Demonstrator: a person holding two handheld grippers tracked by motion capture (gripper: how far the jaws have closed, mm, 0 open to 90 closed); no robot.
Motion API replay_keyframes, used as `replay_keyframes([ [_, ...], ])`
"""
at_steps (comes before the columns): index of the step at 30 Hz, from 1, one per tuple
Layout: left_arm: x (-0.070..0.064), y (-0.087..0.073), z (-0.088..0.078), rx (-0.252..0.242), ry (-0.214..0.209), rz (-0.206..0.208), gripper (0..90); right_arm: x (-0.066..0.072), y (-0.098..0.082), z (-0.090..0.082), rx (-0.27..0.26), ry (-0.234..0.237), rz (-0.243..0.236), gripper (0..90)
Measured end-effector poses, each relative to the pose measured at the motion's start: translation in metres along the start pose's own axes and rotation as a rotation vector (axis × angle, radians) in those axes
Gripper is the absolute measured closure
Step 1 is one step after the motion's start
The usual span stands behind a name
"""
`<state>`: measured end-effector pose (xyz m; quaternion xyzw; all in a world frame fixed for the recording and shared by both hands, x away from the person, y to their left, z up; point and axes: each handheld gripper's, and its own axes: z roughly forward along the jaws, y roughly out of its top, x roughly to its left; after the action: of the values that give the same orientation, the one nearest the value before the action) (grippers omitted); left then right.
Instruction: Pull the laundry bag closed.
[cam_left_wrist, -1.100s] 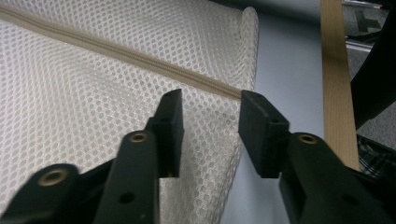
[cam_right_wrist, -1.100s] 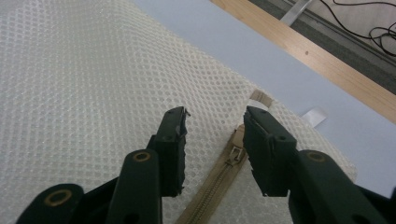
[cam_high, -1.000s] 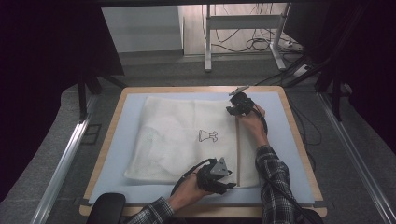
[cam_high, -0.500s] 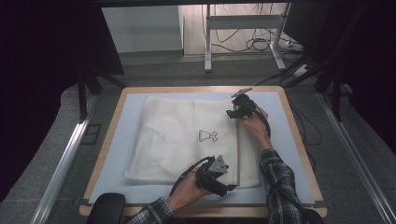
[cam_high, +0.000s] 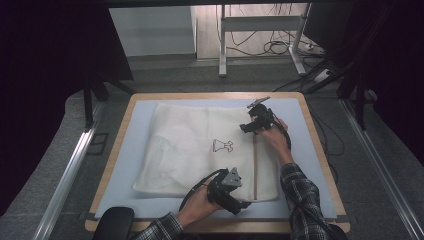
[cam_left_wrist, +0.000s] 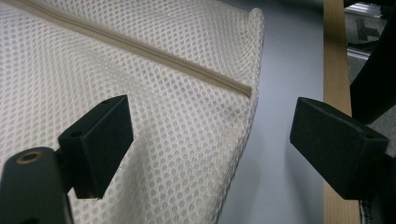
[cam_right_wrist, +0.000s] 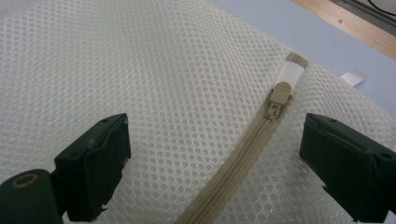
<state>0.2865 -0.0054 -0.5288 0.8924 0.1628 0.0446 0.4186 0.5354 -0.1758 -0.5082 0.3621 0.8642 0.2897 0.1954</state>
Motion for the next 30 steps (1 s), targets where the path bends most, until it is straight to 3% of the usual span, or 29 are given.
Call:
replay_keyframes([
  [10, 0.000, -0.008, -0.007, 0.003, 0.029, 0.013, 6.3, 0.004, -0.005, -0.010, -0.022, 0.030, 0.019, 3.0],
  [15, -0.001, -0.011, -0.009, 0.001, 0.054, 0.026, 4.0, 0.009, -0.005, -0.015, -0.033, 0.028, 0.000, 1.5],
  [22, -0.002, -0.011, -0.014, -0.002, 0.049, 0.046, 2.4, 0.017, -0.007, -0.024, -0.036, 0.016, -0.038, 0.0],
  [24, -0.003, -0.012, -0.016, 0.003, 0.056, 0.053, 1.9, 0.019, -0.007, -0.027, -0.043, 0.040, -0.032, 0.0],
  [30, -0.004, -0.012, -0.020, 0.009, 0.067, 0.056, 0.5, 0.030, -0.005, -0.037, -0.060, 0.053, -0.046, 0.0],
])
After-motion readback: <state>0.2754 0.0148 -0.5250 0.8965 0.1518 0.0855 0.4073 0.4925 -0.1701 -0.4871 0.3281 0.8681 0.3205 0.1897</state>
